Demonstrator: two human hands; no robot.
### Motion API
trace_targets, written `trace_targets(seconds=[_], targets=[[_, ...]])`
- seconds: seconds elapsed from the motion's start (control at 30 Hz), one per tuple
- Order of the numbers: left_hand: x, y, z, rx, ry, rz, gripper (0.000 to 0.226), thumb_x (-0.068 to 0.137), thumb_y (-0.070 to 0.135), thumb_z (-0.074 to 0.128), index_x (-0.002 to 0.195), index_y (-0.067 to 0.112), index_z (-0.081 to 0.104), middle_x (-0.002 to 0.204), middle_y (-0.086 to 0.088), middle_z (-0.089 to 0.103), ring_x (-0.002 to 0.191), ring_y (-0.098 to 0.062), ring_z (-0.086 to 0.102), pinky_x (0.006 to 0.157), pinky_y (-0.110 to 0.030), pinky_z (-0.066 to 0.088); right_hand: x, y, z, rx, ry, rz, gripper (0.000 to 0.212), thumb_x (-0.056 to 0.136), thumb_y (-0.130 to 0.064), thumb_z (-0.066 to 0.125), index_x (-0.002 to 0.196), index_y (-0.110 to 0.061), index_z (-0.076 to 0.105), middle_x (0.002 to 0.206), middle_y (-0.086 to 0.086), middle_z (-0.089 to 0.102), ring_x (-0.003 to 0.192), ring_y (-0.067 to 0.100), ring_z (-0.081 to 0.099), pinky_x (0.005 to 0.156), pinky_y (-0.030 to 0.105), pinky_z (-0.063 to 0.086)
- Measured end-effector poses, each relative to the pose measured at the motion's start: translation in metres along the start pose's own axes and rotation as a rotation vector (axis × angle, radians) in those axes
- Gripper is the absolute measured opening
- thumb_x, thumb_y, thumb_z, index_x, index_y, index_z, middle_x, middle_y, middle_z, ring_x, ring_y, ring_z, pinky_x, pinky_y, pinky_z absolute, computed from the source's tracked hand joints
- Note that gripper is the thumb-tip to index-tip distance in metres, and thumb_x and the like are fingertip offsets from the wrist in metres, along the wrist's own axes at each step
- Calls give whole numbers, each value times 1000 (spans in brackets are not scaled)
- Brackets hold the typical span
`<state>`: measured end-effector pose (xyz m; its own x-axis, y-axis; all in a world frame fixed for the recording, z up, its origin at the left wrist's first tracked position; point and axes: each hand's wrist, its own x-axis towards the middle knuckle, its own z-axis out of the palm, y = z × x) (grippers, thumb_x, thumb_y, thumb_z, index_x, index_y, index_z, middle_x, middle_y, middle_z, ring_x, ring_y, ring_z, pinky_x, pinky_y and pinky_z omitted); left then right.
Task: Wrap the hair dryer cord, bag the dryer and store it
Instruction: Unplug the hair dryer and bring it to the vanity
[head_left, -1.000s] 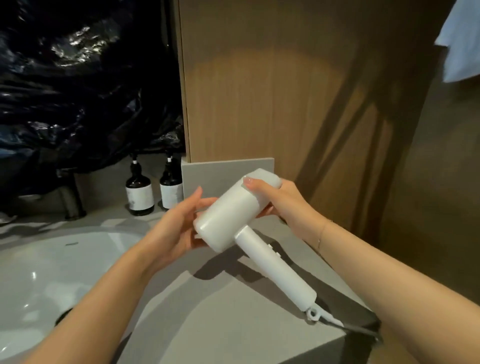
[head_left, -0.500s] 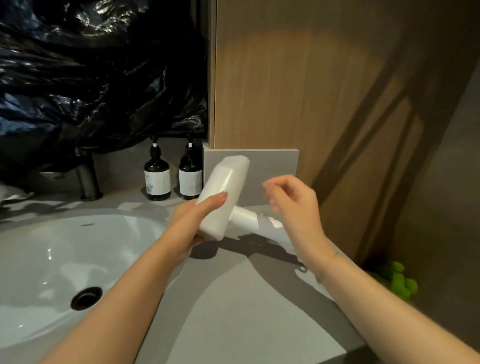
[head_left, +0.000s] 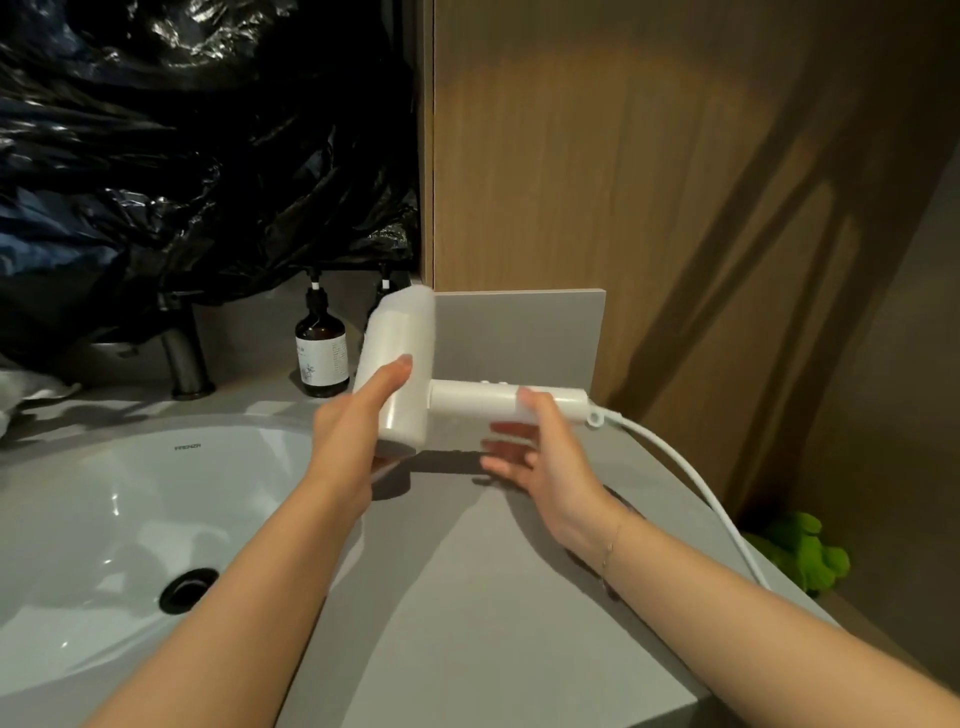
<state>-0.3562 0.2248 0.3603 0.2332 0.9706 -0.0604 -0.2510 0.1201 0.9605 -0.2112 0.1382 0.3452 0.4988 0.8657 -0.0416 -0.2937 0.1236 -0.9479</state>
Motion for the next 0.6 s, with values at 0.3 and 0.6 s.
trace_targets(seconds=[0.3,0.6], targets=[[2,-9,6,-77,-162,-124,34,89,33,59,117,14,55,109,-18,64,85,-33,68,86,-54,56,44,-19,19,387,256,-202,35,94,-26,55,126,-21,42,99,13,66,93,25,67,71,30,58],[2,-25,10,-87,-56,-221,44,83,59,61,111,26,55,104,-15,68,81,-34,69,62,-42,58,47,-10,7,240,284,-180,39,92,-42,57,124,-24,45,107,13,65,93,25,69,71,33,61]])
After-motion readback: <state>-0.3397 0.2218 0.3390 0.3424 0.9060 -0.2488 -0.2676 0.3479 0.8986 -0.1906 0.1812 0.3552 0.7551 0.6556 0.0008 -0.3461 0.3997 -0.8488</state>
